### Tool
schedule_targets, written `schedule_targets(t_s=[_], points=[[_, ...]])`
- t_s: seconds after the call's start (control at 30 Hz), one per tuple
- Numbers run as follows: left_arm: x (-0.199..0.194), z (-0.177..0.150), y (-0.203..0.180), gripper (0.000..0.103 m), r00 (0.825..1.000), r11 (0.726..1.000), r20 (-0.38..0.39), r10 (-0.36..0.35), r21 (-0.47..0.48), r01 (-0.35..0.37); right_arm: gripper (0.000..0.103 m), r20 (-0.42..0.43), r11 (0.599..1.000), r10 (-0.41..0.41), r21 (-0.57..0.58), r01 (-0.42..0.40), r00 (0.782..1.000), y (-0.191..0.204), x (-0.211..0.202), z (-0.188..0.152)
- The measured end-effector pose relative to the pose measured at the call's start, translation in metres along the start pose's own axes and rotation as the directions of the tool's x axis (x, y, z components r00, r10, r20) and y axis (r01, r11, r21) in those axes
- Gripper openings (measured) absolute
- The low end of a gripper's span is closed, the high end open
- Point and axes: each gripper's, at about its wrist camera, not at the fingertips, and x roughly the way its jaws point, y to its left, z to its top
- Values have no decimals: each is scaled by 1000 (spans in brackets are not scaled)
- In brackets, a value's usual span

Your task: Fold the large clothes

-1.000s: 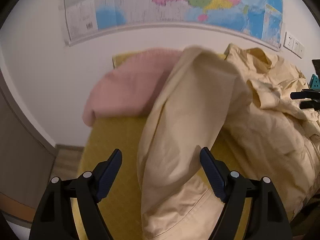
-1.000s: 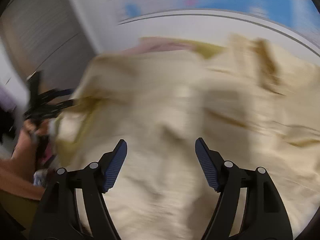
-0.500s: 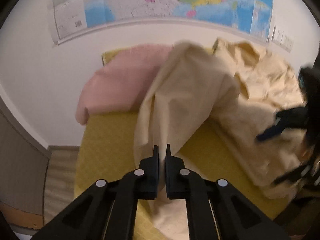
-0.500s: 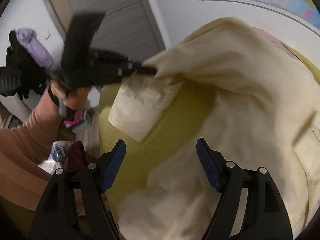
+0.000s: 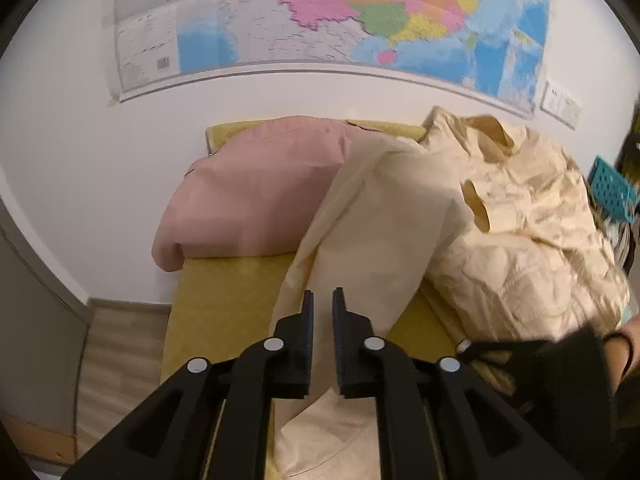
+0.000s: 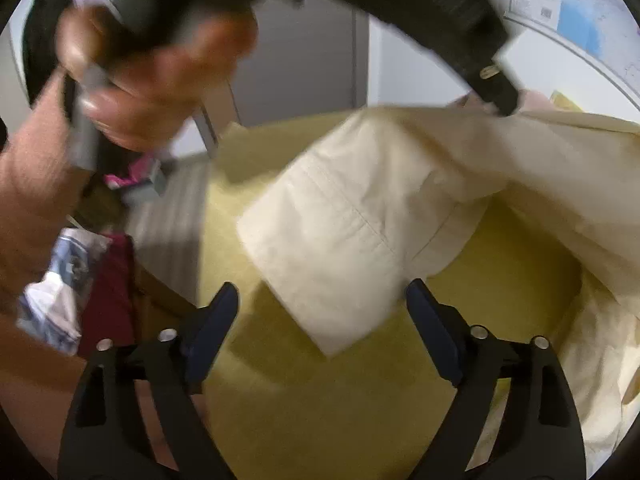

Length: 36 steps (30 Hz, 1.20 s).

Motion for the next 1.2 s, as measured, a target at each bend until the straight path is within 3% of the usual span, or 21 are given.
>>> schedule_targets(t_s=[0.03, 0.07, 0.1, 0.13, 0.2, 0.23, 0.33, 0.4, 0.53, 0.63, 0.7, 0.8, 0.9, 0.97, 1.0, 1.07, 1.13, 1.2], points=[[-2, 0, 2, 10, 1000, 1000, 9, -3, -12, 3, 71, 13, 999, -31, -11, 31, 999, 1, 2, 1], [-5, 1, 4, 13, 1000, 1000, 18, -11, -20, 11, 41, 21, 999, -44, -14, 44, 999, 0, 2, 2], [-8, 2, 6, 15, 1000, 1000, 27, -11, -28, 12, 0, 18, 999, -32, -10, 32, 999, -1, 1, 4], [-12, 3, 7, 16, 999, 999, 38, -5, -35, 7, 2, 19, 998, 63, 28, -63, 998, -8, -5, 5], [-27, 7, 12, 23, 997, 999, 75, -13, -44, 16, 2, 91, 994, 87, 58, -93, 992, -20, -37, 7], [-38, 10, 15, 31, 995, 998, 103, -19, -56, 25, 2, 124, 988, 120, 77, -131, 985, -28, -54, 6], [-61, 18, 23, 37, 984, 995, 170, -47, -74, 60, 2, 271, 953, 200, 171, -251, 942, -67, -135, 0], [-75, 25, 27, 40, 970, 990, 227, -83, -93, 106, 2, 388, 934, 187, 213, -285, 902, -94, -196, -10], [-81, 39, 20, 46, 954, 983, 276, -122, -101, 155, 1, 578, 890, 58, 340, -304, 814, -151, -316, -51], [-61, 50, -9, 46, 956, 984, 246, -157, -42, 173, 1, 645, 844, -92, 454, -284, 759, -185, -381, -93], [-46, 56, -36, 47, 958, 980, 211, -194, 5, 197, 1, 665, 789, -196, 544, -287, 721, -212, -418, -131], [-16, 65, -83, 49, 961, 970, 145, -237, 94, 225, 1, 641, 699, -313, 655, -287, 701, -237, -442, -184], [11, 71, -124, 51, 962, 955, 83, -261, 164, 245, 2, 563, 556, -393, 775, -300, 727, -266, -437, -252], [31, 77, -146, 51, 962, 946, 40, -270, 195, 257, 2, 485, 431, -426, 851, -301, 763, -283, -420, -303], [39, 78, -155, 51, 964, 944, 26, -263, 212, 252, 2, 470, 394, -430, 866, -308, 771, -283, -410, -317], [56, 84, -170, 51, 967, 942, -3, -254, 226, 248, 2, 395, 278, -442, 914, -296, 805, -293, -390, -365], [69, 91, -176, 51, 967, 943, -20, -254, 215, 253, 2, 354, 220, -438, 933, -284, 826, -294, -372, -392], [76, 95, -178, 51, 970, 947, -19, -243, 211, 242, 2, 353, 179, -428, 936, -304, 832, -291, -363, -412]])
